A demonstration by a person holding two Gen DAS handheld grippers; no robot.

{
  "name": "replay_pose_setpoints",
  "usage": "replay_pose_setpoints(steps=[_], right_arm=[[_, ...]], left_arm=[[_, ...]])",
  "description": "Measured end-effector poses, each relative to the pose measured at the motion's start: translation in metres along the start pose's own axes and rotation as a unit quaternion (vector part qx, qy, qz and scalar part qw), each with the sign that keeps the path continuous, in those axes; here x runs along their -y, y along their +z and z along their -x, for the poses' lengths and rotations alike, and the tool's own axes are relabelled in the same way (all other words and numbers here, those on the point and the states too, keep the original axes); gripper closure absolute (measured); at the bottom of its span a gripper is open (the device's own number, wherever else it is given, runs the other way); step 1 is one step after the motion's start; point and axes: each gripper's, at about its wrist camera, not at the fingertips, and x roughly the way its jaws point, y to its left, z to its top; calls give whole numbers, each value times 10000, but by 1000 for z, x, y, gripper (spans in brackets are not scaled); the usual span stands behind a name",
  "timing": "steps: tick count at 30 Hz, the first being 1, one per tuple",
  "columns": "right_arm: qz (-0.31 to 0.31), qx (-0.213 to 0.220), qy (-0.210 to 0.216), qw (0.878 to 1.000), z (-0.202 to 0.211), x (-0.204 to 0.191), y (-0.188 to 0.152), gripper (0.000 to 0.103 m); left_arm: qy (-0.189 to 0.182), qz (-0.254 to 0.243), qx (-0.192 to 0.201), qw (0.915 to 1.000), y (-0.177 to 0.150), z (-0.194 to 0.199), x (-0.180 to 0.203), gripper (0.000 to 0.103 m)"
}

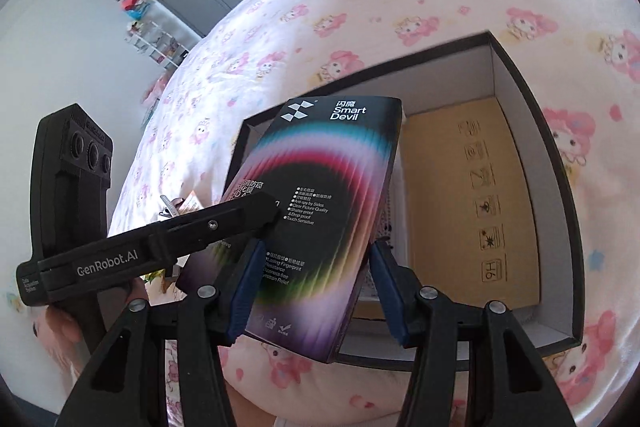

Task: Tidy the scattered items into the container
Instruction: 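Carry the Smart Devil box over the open box and lower it, then set the Smart Devil box beside the kit and open the left gripper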

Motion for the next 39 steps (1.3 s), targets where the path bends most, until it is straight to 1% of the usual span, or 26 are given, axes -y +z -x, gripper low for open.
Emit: replay_pose_setpoints(steps=[4, 6, 12, 15, 16, 18, 20, 22, 24, 26, 28, 29, 32, 34, 36, 37, 38, 39], right_arm=[[-119, -475, -232, 9985, -32, 5, 2, 52], [-152, -692, -320, 9970, -44, 7, 4, 51], [-258, -852, -740, 9933, -61, 19, 3, 51], [-371, -813, -794, 9928, -58, 23, 2, 51], [-416, -746, -746, 9935, -55, 25, 2, 52], [-523, -527, -627, 9953, -46, 28, 2, 52], [-593, -339, -728, 9950, -39, 31, 3, 52], [-642, -271, -777, 9945, -37, 33, 3, 52], [-677, -312, -708, 9947, -38, 34, 2, 52], [-673, -337, -662, 9950, -39, 33, 1, 52], [-647, -315, -673, 9951, -38, 32, 0, 52], [-648, -306, -691, 9950, -37, 33, 0, 52], [-668, -308, -740, 9945, -35, 31, 1, 52], [-623, -246, -989, 9928, -33, 29, 0, 52], [-565, -80, -1229, 9908, -27, 28, 0, 52], [-557, -3, -1270, 9903, -24, 28, 0, 52], [-565, 45, -1284, 9901, -22, 28, 0, 52], [-583, 59, -1287, 9899, -21, 29, 0, 52]], left_arm=[[144, 234, -261, 9993, -4, -23, -16, 56], [118, 323, -368, 9987, -6, -32, -23, 56], [58, 379, -603, 9974, -11, -49, -23, 57], [-58, 504, -651, 9966, -11, -51, -26, 59], [-78, 553, -623, 9965, -11, -49, -28, 63], [-65, 620, -528, 9967, -11, -43, -32, 64], [-28, 644, -444, 9969, -11, -37, -35, 64], [182, 596, -363, 9974, -12, -31, -35, 70], [496, 515, -231, 9972, -13, -24, -30, 71], [878, 445, -157, 9950, -15, -21, -25, 71], [1138, 477, -249, 9920, -16, -24, -22, 72], [1151, 553, -339, 9912, -16, -28, -23, 72], [895, 790, -613, 9910, -21, -44, -29, 72], [560, 939, -676, 9917, -23, -49, -31, 72], [498, 921, -647, 9924, -23, -52, -26, 73], [407, 868, -652, 9933, -22, -54, -22, 74], [212, 856, -690, 9937, -22, -56, -20, 74], [-76, 898, -754, 9931, -22, -58, -19, 74]])
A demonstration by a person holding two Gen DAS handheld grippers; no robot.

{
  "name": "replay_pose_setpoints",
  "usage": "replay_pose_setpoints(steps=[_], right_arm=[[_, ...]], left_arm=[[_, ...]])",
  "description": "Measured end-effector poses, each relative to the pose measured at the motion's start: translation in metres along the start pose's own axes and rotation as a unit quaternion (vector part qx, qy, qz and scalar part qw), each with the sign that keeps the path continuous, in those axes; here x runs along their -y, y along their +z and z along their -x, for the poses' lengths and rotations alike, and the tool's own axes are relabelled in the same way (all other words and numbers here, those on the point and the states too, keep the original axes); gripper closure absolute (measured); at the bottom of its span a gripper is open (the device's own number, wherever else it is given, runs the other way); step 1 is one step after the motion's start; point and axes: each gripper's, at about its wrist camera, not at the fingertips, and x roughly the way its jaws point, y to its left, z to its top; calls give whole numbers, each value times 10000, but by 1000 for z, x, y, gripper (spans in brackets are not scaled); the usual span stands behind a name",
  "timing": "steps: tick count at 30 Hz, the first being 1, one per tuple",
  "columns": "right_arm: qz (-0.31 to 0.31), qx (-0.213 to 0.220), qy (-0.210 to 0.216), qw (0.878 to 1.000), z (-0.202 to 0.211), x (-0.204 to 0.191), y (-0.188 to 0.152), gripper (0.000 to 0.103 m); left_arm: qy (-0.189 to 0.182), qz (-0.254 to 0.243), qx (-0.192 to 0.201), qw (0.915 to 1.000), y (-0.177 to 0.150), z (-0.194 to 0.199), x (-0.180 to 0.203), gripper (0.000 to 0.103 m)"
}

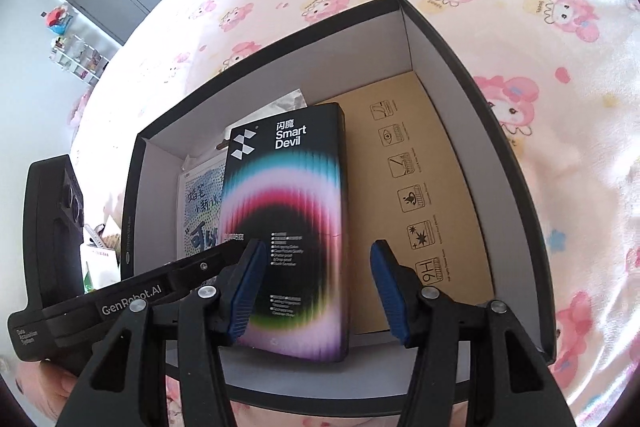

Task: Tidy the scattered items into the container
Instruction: 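Set the Smart Devil box beside the kit and open the left gripper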

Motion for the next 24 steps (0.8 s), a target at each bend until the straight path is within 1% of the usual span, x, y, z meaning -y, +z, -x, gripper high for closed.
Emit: replay_pose_setpoints(steps=[1, 2, 3, 5, 7, 10, 12, 13, 15, 16, 17, 18, 21, 22, 23, 24], right_arm=[[-19, -13, 7, 10000, 0, 1, 0, 52], [-28, -32, 15, 10000, 0, 2, -1, 52], [-19, -50, 18, 10000, -1, 1, -1, 52], [66, -79, 33, 9999, -2, -1, -2, 52], [310, -179, -17, 9994, -6, -9, 0, 52], [867, -429, -259, 9950, -20, -23, 2, 52], [1185, -580, -453, 9902, -35, -34, 9, 52], [1320, -621, -589, 9876, -40, -37, 9, 51], [1515, -547, -989, 9820, -44, -40, 11, 52], [1501, -533, -1103, 9810, -46, -38, 12, 50], [1425, -526, -1118, 9821, -45, -35, 13, 50], [1342, -511, -1152, 9829, -44, -31, 15, 50], [1055, -472, -1391, 9835, -41, -17, 19, 50], [913, -472, -1414, 9846, -39, -12, 21, 50], [737, -487, -1332, 9871, -37, -5, 23, 50], [552, -512, -1150, 9905, -35, 0, 24, 50]], left_arm=[[-265, 86, -72, 9996, 0, -1, -1, 74], [-341, 182, -40, 9992, 0, 1, -3, 74], [-274, 218, 66, 9994, -1, 5, -6, 74], [7, 222, 266, 9994, -1, 13, -11, 74], [164, 202, 299, 9992, -3, 19, -18, 74], [404, 118, 305, 9986, -3, 25, -23, 74], [322, 83, 294, 9990, -5, 26, -24, 74], [334, 71, 294, 9990, -6, 27, -24, 74], [413, 16, 284, 9987, -8, 25, -23, 74], [425, 1, 254, 9988, -8, 22, -22, 74], [420, 6, 216, 9989, -5, 16, -18, 74], [415, 4, 177, 9990, 7, 12, -12, 74], [437, -28, 132, 9990, 14, 10, -9, 74], [429, -32, 124, 9990, 13, 9, -9, 74], [419, -34, 120, 9990, 13, 8, -9, 74], [408, -43, 124, 9991, 13, 8, -9, 74]])
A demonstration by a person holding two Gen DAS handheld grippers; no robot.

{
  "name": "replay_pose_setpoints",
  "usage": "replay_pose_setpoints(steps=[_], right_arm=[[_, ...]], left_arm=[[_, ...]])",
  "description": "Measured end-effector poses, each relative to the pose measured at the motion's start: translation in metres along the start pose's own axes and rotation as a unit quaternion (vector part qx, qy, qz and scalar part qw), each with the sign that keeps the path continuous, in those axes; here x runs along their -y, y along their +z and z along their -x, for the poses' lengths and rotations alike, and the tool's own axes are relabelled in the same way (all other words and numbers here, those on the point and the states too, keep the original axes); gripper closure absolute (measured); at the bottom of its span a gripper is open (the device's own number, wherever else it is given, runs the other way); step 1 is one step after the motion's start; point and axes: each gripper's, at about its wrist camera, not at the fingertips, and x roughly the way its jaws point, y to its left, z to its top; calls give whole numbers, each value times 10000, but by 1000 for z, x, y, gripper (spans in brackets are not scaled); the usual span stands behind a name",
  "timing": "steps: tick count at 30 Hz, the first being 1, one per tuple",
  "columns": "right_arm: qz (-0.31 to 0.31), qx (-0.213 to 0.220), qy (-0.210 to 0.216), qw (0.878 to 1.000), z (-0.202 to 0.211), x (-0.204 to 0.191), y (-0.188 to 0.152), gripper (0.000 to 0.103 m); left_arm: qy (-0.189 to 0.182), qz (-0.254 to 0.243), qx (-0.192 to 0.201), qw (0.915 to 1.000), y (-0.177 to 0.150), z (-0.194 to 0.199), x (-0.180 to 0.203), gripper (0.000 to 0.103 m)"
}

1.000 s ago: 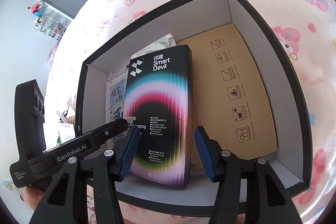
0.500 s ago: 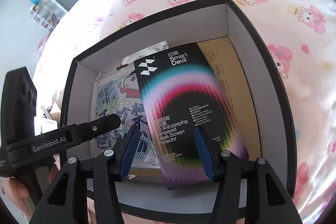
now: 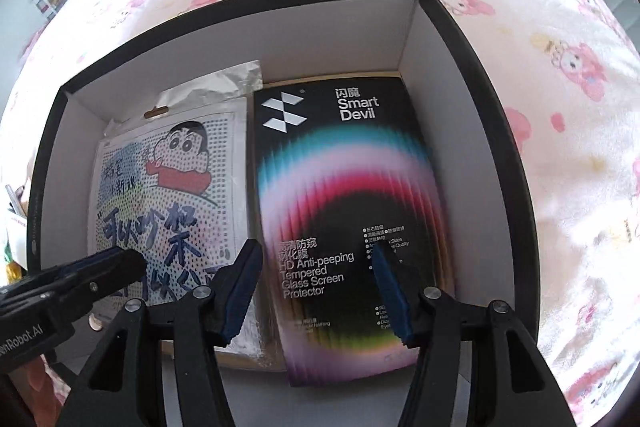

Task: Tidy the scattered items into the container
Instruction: 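Set the Smart Devil box beside the kit and open the left gripper, then withdraw the left gripper from the box toward the scattered items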

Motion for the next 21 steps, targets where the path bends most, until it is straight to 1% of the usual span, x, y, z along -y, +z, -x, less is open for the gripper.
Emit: replay_pose_setpoints(steps=[1, 2, 4, 7, 9, 12, 15, 17, 20, 21], right_arm=[[-128, -9, 183, 9997, 2, 5, 0, 50], [-181, 16, 279, 9994, 5, 7, 0, 50], [-119, 73, 314, 9994, 10, 5, -1, 50], [-47, -125, 471, 9988, 5, 1, -3, 49], [-14, -121, 474, 9988, 6, -1, -4, 49], [-31, -168, 590, 9981, 8, -1, -7, 49], [150, -120, 437, 9989, 13, -7, -10, 49], [151, 23, 498, 9986, 24, -7, -14, 49], [325, 548, 529, 9966, 56, -12, -22, 49], [383, 662, 557, 9955, 65, -15, -25, 49]], left_arm=[[-3, -11, 4, 10000, 0, 0, 0, 74], [-9, -18, 7, 10000, 0, -1, 0, 74], [-15, -25, -4, 10000, 0, -2, 1, 74], [22, -47, -83, 10000, -2, -6, 2, 74], [36, -83, -124, 9999, -2, -11, 1, 74], [60, -106, -138, 9998, -3, -11, 0, 72], [5, -61, -137, 9999, -5, -7, 0, 72], [-1, -179, 25, 9998, -8, 2, 2, 72], [63, -496, 400, 9980, -16, 26, 9, 72], [81, -597, 520, 9968, -19, 35, 12, 72]])
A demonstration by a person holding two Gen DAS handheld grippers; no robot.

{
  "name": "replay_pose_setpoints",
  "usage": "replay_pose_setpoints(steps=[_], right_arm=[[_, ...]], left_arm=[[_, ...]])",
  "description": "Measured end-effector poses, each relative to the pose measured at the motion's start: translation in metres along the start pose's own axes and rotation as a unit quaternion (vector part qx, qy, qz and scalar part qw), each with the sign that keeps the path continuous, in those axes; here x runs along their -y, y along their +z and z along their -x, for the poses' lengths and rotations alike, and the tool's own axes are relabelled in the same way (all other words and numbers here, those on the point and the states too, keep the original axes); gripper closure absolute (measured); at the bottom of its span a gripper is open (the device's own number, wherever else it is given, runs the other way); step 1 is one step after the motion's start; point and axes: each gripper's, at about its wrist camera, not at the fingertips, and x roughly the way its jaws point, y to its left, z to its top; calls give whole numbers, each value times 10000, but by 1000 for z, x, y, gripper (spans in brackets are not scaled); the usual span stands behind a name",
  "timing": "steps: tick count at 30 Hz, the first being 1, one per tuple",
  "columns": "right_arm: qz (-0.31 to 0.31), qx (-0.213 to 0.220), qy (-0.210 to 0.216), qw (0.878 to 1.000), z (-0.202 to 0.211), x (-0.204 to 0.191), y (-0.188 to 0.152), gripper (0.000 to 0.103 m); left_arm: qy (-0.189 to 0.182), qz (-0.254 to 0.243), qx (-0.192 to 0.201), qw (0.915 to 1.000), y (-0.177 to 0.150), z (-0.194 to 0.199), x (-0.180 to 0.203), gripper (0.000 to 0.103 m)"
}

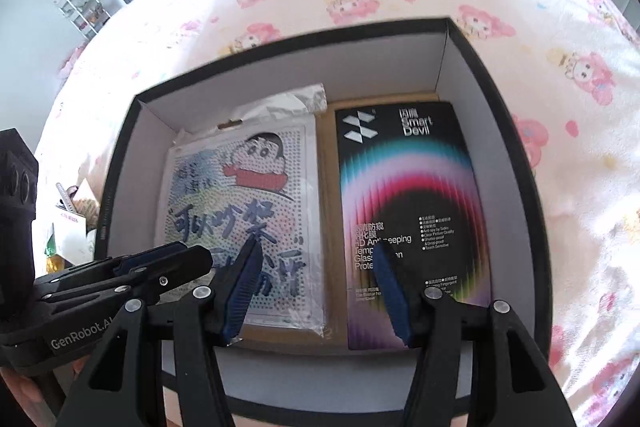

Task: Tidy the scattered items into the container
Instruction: 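Withdraw the left gripper from the box toward the scattered items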

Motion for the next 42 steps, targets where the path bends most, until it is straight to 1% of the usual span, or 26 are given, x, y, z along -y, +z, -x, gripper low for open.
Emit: replay_pose_setpoints(steps=[5, 7, 8, 10, 12, 15, 23, 25, 29, 32, 35, 39, 42], right_arm=[[373, 425, 29, 9984, 40, -32, -15, 49], [473, 574, 0, 9972, 50, -50, -20, 49], [519, 651, -19, 9965, 57, -51, -23, 49], [560, 751, 8, 9956, 63, -59, -25, 49], [547, 779, 104, 9954, 52, -84, -24, 49], [565, 848, 204, 9946, 59, -95, -31, 49], [846, 1092, 256, 9901, 74, -127, -48, 49], [896, 1137, 260, 9891, 75, -135, -51, 49], [879, 1181, 369, 9884, 74, -150, -53, 49], [981, 1167, 471, 9872, 71, -167, -55, 49], [1148, 1102, 575, 9856, 66, -188, -56, 49], [1351, 999, 712, 9832, 54, -219, -58, 49], [1457, 808, 846, 9824, 37, -242, -59, 49]], left_arm=[[124, -475, 534, 9974, -14, 55, 5, 73], [303, -650, 698, 9950, -17, 69, 6, 73], [350, -710, 761, 9940, -20, 77, 5, 73], [394, -757, 858, 9926, -25, 93, 2, 73], [394, -751, 943, 9919, -32, 106, -2, 73], [381, -743, 1061, 9908, -39, 118, -6, 73], [650, -892, 1441, 9834, -65, 153, -10, 73], [647, -899, 1506, 9824, -71, 160, -13, 73], [755, -765, 1649, 9804, -78, 172, -27, 72], [754, -573, 1689, 9811, -84, 181, -45, 72], [851, -360, 1745, 9803, -92, 188, -67, 72], [922, 92, 1740, 9804, -101, 195, -102, 72], [1020, 495, 1675, 9793, -107, 195, -131, 72]])
